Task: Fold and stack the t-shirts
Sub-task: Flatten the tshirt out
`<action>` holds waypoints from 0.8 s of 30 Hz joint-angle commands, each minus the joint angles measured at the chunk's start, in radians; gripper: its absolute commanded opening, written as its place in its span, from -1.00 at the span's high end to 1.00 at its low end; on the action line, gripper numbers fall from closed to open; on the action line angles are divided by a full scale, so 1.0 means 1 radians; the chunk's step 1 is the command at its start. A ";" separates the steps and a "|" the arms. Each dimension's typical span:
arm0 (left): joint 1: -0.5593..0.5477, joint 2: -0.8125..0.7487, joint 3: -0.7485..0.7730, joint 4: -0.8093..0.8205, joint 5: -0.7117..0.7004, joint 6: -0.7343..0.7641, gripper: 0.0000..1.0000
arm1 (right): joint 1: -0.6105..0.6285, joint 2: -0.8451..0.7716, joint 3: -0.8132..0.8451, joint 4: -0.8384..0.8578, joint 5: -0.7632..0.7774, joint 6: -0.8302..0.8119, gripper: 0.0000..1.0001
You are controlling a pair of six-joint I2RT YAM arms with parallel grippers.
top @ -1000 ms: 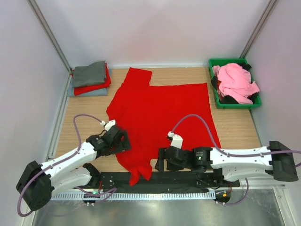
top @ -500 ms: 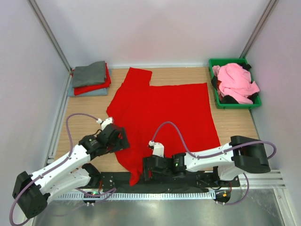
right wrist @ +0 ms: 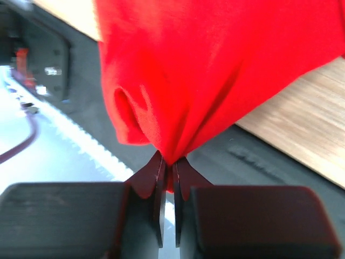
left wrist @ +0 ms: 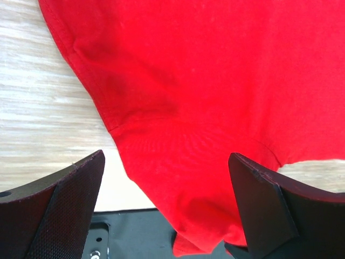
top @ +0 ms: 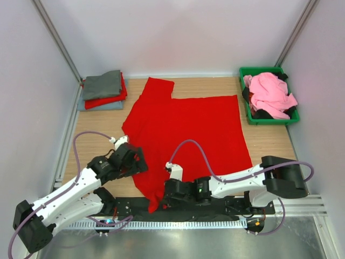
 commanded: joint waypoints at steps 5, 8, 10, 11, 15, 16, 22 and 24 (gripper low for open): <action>-0.011 -0.003 0.063 -0.048 0.025 -0.028 -0.94 | 0.006 -0.199 0.044 -0.004 -0.009 -0.006 0.81; -0.012 -0.004 0.074 -0.063 0.037 -0.032 -0.94 | 0.002 -0.226 0.030 -0.024 -0.026 0.013 0.42; -0.017 -0.004 0.083 -0.077 0.053 -0.037 -0.95 | -0.001 -0.221 0.025 -0.059 -0.030 0.024 -0.52; -0.024 -0.003 0.089 -0.085 0.057 -0.043 -0.94 | 0.001 -0.217 0.027 -0.085 -0.015 0.028 -0.68; -0.064 0.014 0.130 -0.172 0.065 -0.049 -0.89 | -0.001 -0.216 0.050 -0.313 0.095 0.054 -0.86; -0.078 0.017 0.156 -0.195 0.053 -0.052 -0.87 | -0.001 -0.220 0.057 -0.353 0.120 0.054 -0.86; -0.282 0.025 0.216 -0.339 -0.018 -0.182 -0.81 | -0.028 -0.298 0.096 -0.628 0.263 0.051 -0.92; -0.395 0.049 0.210 -0.338 -0.019 -0.239 -0.78 | -0.060 -0.363 0.080 -0.703 0.296 0.062 -0.94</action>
